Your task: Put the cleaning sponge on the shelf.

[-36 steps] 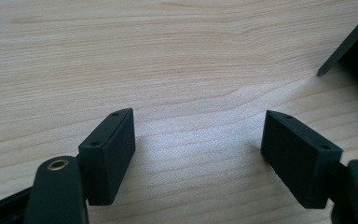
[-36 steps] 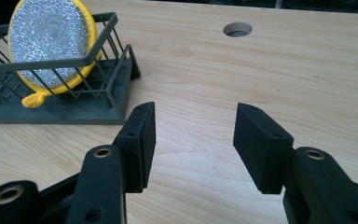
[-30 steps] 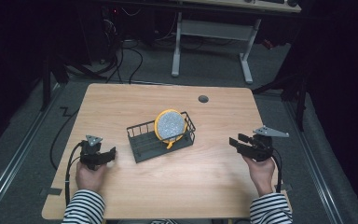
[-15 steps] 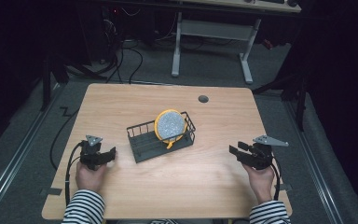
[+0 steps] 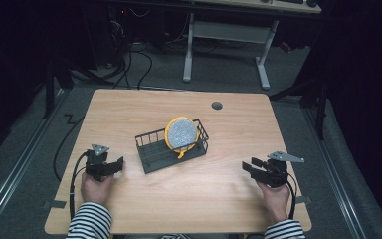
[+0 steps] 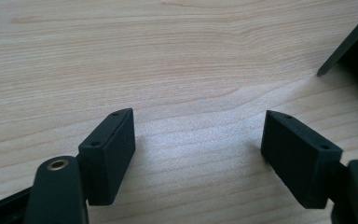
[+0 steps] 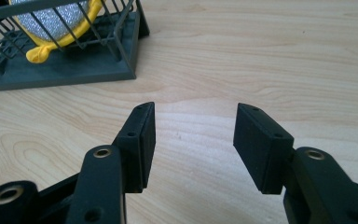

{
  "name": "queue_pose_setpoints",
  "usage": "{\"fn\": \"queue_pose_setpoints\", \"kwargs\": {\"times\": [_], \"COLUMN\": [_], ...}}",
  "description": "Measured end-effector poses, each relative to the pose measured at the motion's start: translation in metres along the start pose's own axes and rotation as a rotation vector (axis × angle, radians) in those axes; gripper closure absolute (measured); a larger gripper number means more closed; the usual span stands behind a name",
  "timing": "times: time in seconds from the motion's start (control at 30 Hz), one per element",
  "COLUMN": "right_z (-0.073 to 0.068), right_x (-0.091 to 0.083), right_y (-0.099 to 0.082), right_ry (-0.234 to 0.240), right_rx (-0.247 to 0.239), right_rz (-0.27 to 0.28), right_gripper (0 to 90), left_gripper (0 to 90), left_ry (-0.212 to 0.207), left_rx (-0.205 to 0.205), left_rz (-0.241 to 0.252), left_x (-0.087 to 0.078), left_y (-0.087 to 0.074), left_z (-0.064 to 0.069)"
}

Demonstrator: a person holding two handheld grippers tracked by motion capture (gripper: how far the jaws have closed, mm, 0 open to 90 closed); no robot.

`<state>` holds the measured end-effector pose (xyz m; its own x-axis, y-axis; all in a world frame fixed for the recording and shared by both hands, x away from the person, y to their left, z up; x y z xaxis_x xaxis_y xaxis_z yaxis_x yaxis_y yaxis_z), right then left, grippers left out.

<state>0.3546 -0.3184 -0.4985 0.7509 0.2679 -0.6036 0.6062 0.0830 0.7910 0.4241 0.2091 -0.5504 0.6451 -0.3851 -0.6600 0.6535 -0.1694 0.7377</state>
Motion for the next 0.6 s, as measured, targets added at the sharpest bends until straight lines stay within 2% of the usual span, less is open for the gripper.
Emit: {"fn": "queue_pose_setpoints", "kwargs": {"times": [0.37, 0.6], "right_z": [-0.002, -0.003], "right_x": [0.005, 0.010], "right_y": [-0.019, -0.030], "right_ry": [0.002, -0.047], "right_rx": [0.010, -0.019], "right_rz": [-0.029, -0.020], "right_gripper": [48.5, 44.5], "left_gripper": [26.5, 26.5], "left_ry": [0.000, 0.000], "left_rx": [0.001, 0.000], "left_rz": [0.000, 0.000], "left_x": [0.000, 0.000], "left_y": [0.000, 0.000], "left_z": [0.000, 0.000]}}
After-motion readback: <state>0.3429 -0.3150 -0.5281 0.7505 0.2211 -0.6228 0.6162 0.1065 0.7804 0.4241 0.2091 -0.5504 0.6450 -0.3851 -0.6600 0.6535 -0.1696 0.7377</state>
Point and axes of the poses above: each handheld gripper's, and its own axes: x roughly forward along the jaws, y roughly out of its top, z roughly to its right, the point moved 2 cm from there along x, roughly forward along the jaws, and after that the axes turned 11 degrees about -y, right-handed, at the moved point
